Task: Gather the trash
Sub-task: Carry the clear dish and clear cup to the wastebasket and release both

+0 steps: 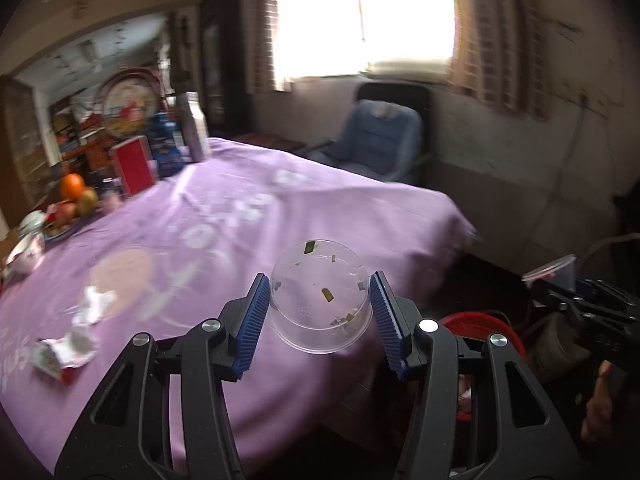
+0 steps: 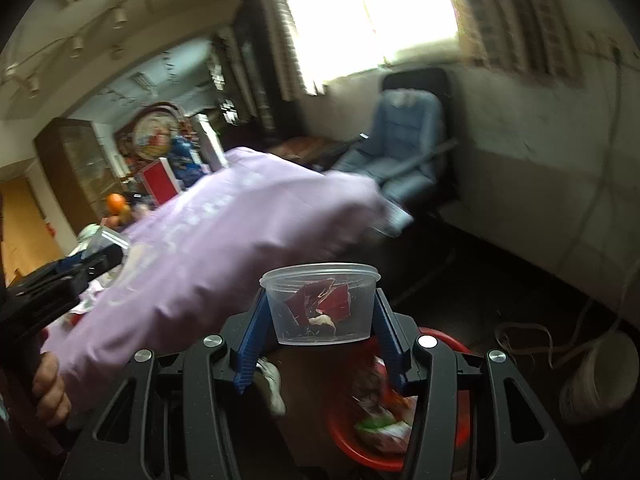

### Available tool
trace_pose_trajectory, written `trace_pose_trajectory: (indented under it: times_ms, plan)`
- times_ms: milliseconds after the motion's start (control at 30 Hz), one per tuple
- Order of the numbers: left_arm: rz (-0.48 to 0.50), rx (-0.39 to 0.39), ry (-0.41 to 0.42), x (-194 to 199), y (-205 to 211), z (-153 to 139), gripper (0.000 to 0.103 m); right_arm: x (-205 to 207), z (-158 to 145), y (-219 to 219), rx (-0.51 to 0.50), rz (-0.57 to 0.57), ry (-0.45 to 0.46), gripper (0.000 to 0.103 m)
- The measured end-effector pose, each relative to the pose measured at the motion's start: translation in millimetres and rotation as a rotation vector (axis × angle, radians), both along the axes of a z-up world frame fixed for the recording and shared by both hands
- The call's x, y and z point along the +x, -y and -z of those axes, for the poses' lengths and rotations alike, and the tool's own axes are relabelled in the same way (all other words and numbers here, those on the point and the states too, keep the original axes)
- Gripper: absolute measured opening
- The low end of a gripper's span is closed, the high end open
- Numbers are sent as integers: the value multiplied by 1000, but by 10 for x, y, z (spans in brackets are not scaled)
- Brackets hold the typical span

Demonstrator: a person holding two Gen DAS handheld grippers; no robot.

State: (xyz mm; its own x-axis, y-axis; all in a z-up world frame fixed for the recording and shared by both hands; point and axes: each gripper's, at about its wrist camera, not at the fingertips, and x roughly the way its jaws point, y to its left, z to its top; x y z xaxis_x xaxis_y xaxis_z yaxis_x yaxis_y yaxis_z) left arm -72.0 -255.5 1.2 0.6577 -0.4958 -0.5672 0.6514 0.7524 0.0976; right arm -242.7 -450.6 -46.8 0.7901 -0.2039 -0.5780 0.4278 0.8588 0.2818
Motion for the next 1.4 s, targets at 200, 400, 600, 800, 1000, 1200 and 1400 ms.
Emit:
trace_pose_trajectory:
  times_ms: [200, 400, 600, 800, 1000, 1200, 1400]
  plan:
    - [117, 59, -64, -149, 397, 252, 52, -36, 407, 228, 47, 51, -82, 51]
    - [197, 103, -134, -196, 685, 472, 52, -45, 709, 444, 104, 99, -142, 72]
    - [302, 145, -159, -323, 1013, 637, 52, -271, 670, 690, 139, 202, -79, 72]
    - [415, 188, -202, -467, 1414, 815, 52, -523, 713, 942, 226, 262, -24, 74]
    - [488, 240, -268, -505, 1727, 1002, 54, -557, 722, 967, 215, 281, -34, 74]
    - [473, 257, -299, -471, 1715, 1055, 85, -549, 672, 932, 211, 273, -25, 74]
    - [433, 216, -290, -343, 1516, 859, 90, -486, 581, 821, 197, 242, -18, 74]
